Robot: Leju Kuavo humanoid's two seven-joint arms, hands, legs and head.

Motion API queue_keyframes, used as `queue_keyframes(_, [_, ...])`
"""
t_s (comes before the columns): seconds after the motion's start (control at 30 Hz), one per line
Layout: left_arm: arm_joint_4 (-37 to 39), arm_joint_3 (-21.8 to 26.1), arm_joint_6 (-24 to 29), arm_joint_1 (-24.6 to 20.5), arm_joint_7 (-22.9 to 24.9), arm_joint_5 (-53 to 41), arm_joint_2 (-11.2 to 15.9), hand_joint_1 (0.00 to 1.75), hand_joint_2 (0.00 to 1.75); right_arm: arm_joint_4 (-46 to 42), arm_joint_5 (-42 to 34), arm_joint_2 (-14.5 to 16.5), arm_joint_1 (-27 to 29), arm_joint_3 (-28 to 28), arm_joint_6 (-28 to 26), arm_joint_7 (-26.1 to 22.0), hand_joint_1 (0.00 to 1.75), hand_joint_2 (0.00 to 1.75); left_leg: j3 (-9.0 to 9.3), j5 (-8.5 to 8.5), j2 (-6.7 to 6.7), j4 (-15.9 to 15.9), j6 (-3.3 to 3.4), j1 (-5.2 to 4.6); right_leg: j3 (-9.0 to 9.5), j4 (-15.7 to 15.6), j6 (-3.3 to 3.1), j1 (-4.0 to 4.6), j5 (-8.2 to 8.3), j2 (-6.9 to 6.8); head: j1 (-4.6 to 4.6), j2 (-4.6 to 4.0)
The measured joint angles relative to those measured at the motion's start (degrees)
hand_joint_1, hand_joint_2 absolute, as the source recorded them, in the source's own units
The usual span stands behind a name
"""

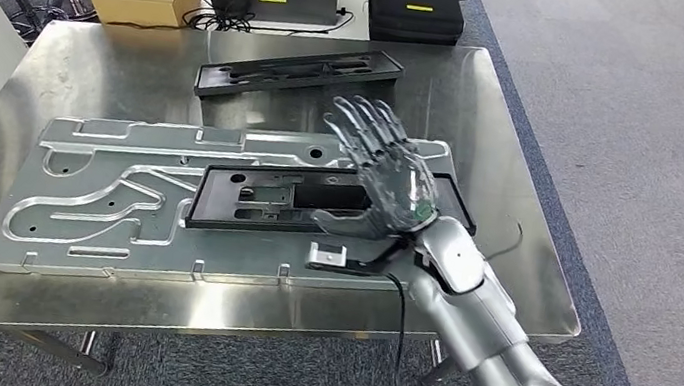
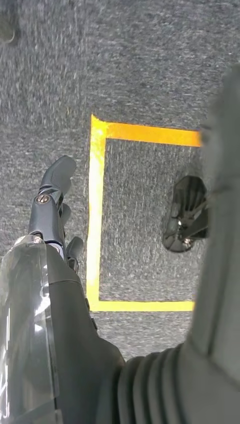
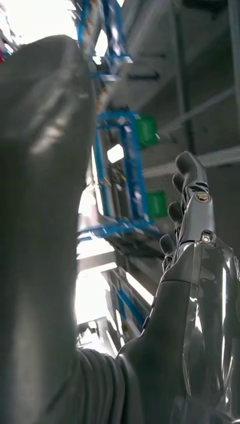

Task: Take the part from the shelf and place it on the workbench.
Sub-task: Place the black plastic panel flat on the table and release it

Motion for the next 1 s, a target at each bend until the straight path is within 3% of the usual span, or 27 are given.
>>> queue_keyframes(0.07, [0.00,0.53,0.23,0.16,0.09,0.75,0.01,0.00,0.00,-6.20,-0.06,-2.83,3.99,-4.06,-0.65,-0.91,0.00,0.00,3.78,3.80,-0.02,-7.70,-0.01,0.29,0.09,0.50,0.50,-0.11,-0.45,0.10,0.00,0.00])
queue_keyframes(0.13, [0.01,1.11,0.42,0.22,0.06,1.45,-0.01,0.00,0.00,-12.09,-0.93,-5.35,7.90,-9.06,-0.87,-2.48,0.00,0.00,6.60,5.51,-0.19,-13.38,0.44,0.23,-0.03,1.07,1.17,-0.01,-0.86,0.17,0.00,0.00])
queue_keyframes(0.23, [0.02,1.95,0.17,0.58,-0.30,2.35,-0.14,0.00,0.00,-20.45,-4.39,-8.45,15.45,-18.83,-1.01,-4.91,0.00,0.00,7.08,5.41,-0.44,-14.25,1.67,0.00,0.11,1.06,2.26,0.05,-1.05,0.08,0.00,0.00])
queue_keyframes(0.3, [0.02,2.45,-0.34,0.85,-0.76,2.72,-0.33,0.00,0.00,-25.26,-7.42,-10.09,21.38,-26.55,-1.05,-6.15,0.00,0.00,7.30,5.59,-0.59,-14.63,2.57,0.07,-0.22,2.50,3.03,-0.19,-2.40,0.11,0.01,0.00])
queue_keyframes(0.4, [0.02,2.85,-1.00,1.08,-1.52,3.04,-0.52,0.00,0.00,-29.70,-10.44,-11.40,29.91,-37.40,-1.05,-7.60,0.00,0.00,7.33,5.63,-0.63,-14.85,3.28,0.06,-4.74,12.06,3.80,-0.39,-7.67,0.29,0.00,0.00])
queue_keyframes(0.43, [0.02,2.97,-1.20,1.18,-1.75,3.10,-0.58,0.00,0.00,-30.52,-11.30,-11.49,32.93,-40.88,-0.99,-8.12,0.00,0.00,7.31,5.59,-0.65,-14.83,3.35,0.00,-6.38,15.31,3.93,-0.44,-8.87,0.30,0.01,0.00])
queue_keyframes(0.47, [0.02,3.09,-1.37,1.32,-1.95,3.11,-0.66,0.00,0.00,-31.04,-12.27,-11.46,35.88,-44.23,-0.86,-8.76,0.00,0.00,7.32,5.55,-0.67,-14.79,3.40,-0.08,-7.22,16.89,3.97,-0.48,-9.07,0.30,0.01,0.00])
queue_keyframes(0.5, [0.02,3.22,-1.48,1.46,-2.10,3.12,-0.75,0.00,0.00,-31.31,-13.18,-11.36,38.41,-47.48,-0.61,-9.58,0.00,0.00,7.33,5.54,-0.68,-14.73,3.42,-0.15,-6.92,16.18,3.91,-0.50,-8.17,0.30,0.01,0.00])
queue_keyframes(0.6, [0.02,3.67,-1.56,1.64,-2.39,3.10,-1.14,0.00,0.00,-31.25,-14.62,-10.52,43.22,-56.18,1.33,-12.56,0.00,0.00,7.41,5.53,-0.58,-14.59,3.26,-0.47,-1.23,5.05,3.21,-0.35,-2.94,0.26,0.01,0.00])
queue_keyframes(0.63, [0.02,3.77,-1.53,1.62,-2.44,3.10,-1.27,0.00,0.00,-31.04,-14.55,-9.99,44.16,-58.86,2.39,-13.63,0.00,0.00,7.43,5.52,-0.55,-14.61,3.08,-0.59,0.15,2.34,2.92,-0.21,-1.92,0.27,0.01,0.00])
queue_keyframes(0.7, [0.02,3.88,-1.39,1.62,-2.51,3.16,-1.46,0.00,0.00,-29.99,-13.92,-8.68,45.11,-63.75,4.62,-15.50,0.00,0.00,7.49,5.60,-0.48,-14.77,2.54,-0.77,0.69,0.98,2.47,0.07,-1.29,0.34,0.02,0.00])
queue_keyframes(0.77, [0.02,3.98,-1.21,1.65,-2.60,3.22,-1.55,0.00,0.00,-28.13,-12.80,-7.32,45.18,-67.86,6.32,-16.66,0.00,0.00,7.44,5.47,-0.41,-14.73,1.91,-0.84,0.60,0.53,1.85,-0.18,-0.83,0.30,0.01,0.00])
queue_keyframes(0.83, [0.02,4.05,-1.14,1.62,-2.67,3.22,-1.68,0.00,0.00,-25.78,-11.53,-5.96,44.93,-71.21,7.24,-17.22,0.00,0.00,6.46,2.66,-0.29,-11.98,1.35,-0.86,0.28,0.01,1.08,-0.52,-0.12,0.11,0.00,0.00])
queue_keyframes(0.93, [0.02,4.17,-1.13,1.59,-2.81,3.20,-1.80,0.00,0.00,-21.98,-9.38,-3.72,44.58,-75.23,8.15,-17.46,0.00,0.00,3.24,-4.67,-0.20,-1.51,0.90,-0.74,-1.06,-0.03,0.64,-0.48,0.90,-0.06,0.00,0.00])
queue_keyframes(0.97, [0.02,4.22,-1.13,1.61,-2.85,3.19,-1.82,0.00,0.00,-20.64,-8.61,-2.89,44.49,-76.49,8.60,-17.51,0.00,0.00,3.12,-5.69,-0.20,0.46,0.84,-0.74,-1.62,0.05,0.68,-0.46,1.29,-0.07,0.00,0.00])
queue_keyframes(1.0, [0.02,4.25,-1.14,1.62,-2.88,3.17,-1.86,0.00,0.00,-19.32,-7.93,-2.05,44.41,-77.78,9.10,-17.56,0.00,0.00,4.11,-5.59,-0.20,0.20,0.84,-0.74,-2.17,0.14,0.76,-0.44,1.69,-0.07,0.00,0.00])
